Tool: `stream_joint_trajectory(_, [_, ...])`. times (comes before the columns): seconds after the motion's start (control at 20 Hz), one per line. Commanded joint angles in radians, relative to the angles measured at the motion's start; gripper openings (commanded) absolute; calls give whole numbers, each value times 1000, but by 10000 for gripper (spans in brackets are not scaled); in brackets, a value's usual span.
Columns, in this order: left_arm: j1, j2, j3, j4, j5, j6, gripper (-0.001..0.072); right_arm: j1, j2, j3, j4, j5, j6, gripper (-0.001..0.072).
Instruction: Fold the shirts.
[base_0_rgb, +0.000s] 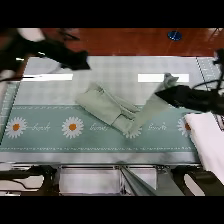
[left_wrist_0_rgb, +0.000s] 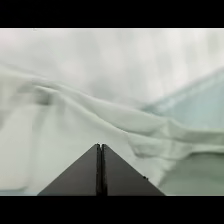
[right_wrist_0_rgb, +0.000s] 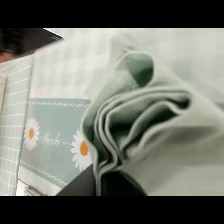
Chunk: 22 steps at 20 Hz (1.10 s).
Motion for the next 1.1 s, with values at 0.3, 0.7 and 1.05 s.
stream_joint_trajectory(0.3, [356, 591, -194, 87, -2, 70, 19, 459, -843, 540, 98, -248, -35, 21])
stream_joint_trajectory(0.7, [268, 599, -542, 87, 175, 92, 19, 486, -1069, 715, 127, -322, -48, 420])
stream_joint_trajectory(1.05, [301, 601, -751, 89, 173, 96, 19, 206, -688, 687, -274, 167, 55, 417])
